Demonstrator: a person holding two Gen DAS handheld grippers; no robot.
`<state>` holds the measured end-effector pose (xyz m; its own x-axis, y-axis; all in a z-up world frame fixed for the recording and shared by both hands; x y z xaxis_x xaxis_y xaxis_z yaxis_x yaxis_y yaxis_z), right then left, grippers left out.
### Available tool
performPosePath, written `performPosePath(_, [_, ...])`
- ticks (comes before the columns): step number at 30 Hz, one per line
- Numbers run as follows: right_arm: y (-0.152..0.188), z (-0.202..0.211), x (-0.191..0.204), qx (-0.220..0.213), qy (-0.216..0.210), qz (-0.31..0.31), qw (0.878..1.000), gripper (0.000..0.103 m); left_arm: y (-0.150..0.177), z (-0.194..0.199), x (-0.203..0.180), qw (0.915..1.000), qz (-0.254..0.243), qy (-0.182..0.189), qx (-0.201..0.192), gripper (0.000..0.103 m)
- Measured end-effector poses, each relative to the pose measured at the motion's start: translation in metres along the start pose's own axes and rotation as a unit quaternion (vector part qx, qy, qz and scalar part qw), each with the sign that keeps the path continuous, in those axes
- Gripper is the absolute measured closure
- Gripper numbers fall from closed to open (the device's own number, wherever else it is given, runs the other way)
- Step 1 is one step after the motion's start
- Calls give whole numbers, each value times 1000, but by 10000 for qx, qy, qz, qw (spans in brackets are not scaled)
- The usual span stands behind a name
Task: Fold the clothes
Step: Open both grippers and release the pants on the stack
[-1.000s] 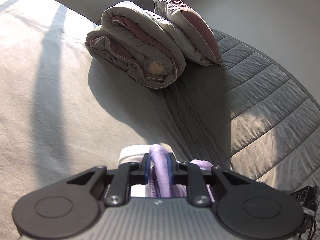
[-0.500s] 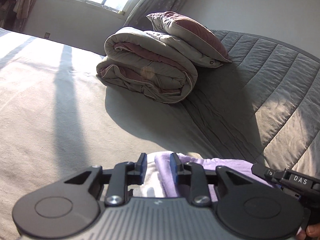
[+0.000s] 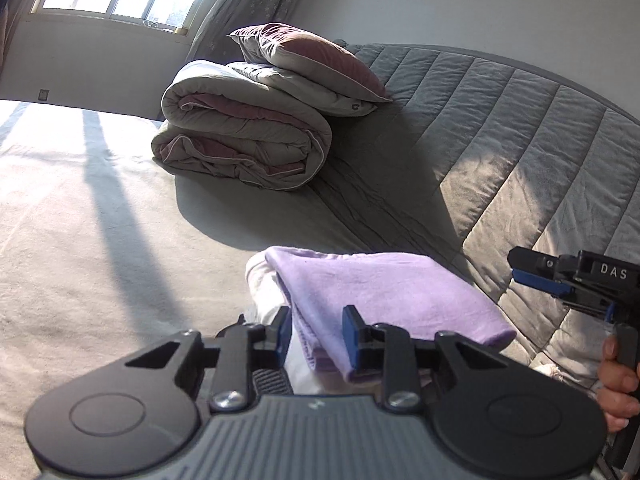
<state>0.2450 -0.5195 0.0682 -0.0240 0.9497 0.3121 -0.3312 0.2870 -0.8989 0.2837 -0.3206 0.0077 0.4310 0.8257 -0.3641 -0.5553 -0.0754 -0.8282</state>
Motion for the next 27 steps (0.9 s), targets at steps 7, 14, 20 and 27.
performPosePath(7, [4, 34, 36, 65, -29, 132, 9999, 60, 16, 60, 10, 9985, 248, -342, 345, 72])
performPosePath(14, [26, 58, 80, 223, -21, 320, 9992, 50, 18, 126, 24, 9950, 305, -807, 503, 44])
performPosePath(20, [39, 73, 110, 364, 312, 437, 9979, 39, 24, 163, 26, 9920, 114, -1070, 661, 29])
performPosePath(27, [51, 91, 137, 449, 564, 582, 9957, 29, 33, 194, 20, 9878, -179, -1343, 768, 12])
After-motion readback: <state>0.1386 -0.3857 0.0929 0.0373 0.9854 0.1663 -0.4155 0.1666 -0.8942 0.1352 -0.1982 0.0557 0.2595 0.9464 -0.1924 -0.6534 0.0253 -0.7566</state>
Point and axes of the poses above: each gripper's, at about its wrist camera, not at the fingertips, and z roughly against the way its jaws point, x to its left, y to its underside, the point moved 10 cm from there along -z, roughly the way its jaws point, and after that the axes turned 3 degrees about -y, right-handed, at the moved point
